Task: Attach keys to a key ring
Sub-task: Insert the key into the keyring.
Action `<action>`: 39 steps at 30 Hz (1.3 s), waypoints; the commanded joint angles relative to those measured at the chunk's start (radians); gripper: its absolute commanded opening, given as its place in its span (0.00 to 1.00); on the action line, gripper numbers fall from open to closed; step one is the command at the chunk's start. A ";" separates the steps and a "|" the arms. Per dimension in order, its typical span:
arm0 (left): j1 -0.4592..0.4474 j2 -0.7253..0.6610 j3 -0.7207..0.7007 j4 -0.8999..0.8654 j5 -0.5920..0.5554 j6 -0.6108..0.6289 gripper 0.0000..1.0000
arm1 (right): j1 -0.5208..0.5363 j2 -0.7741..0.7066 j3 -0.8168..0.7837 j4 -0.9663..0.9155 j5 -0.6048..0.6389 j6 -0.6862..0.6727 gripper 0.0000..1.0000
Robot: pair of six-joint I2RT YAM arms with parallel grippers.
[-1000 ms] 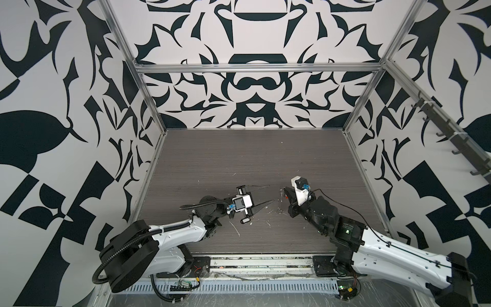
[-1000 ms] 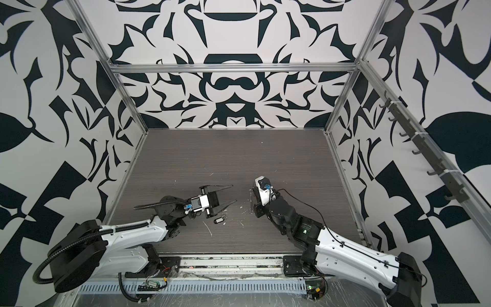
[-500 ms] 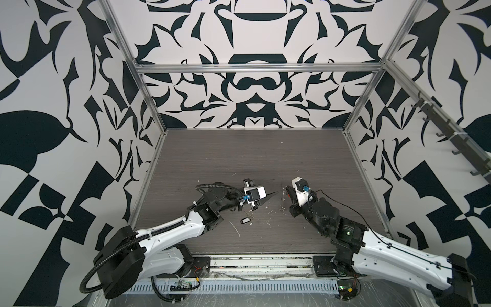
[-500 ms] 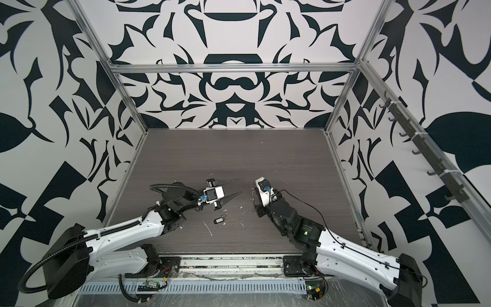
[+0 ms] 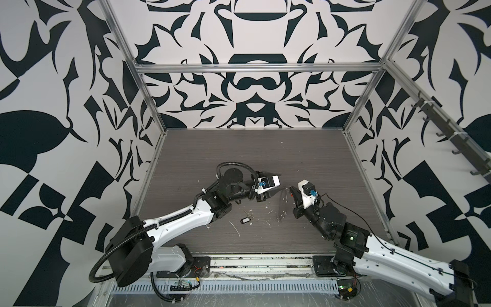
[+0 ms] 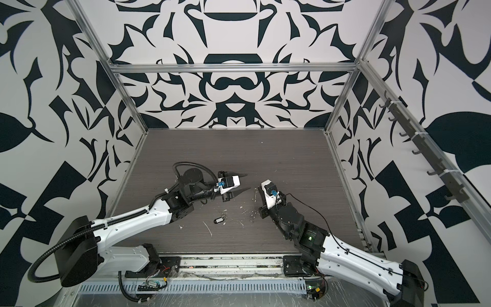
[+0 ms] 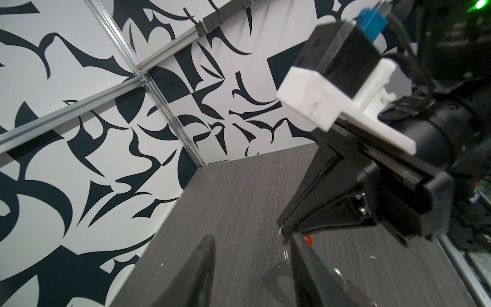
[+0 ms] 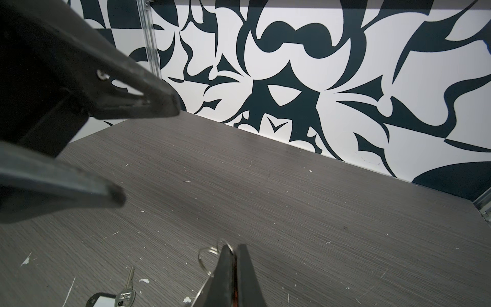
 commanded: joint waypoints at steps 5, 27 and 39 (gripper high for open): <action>-0.001 0.012 0.035 -0.116 0.069 0.043 0.56 | 0.001 -0.087 -0.026 0.127 -0.037 -0.012 0.00; -0.013 0.088 0.159 -0.344 0.123 0.107 0.54 | 0.001 -0.195 -0.076 0.150 -0.190 -0.045 0.00; -0.042 0.108 0.180 -0.389 0.127 0.150 0.51 | 0.001 -0.181 -0.059 0.124 -0.276 -0.064 0.00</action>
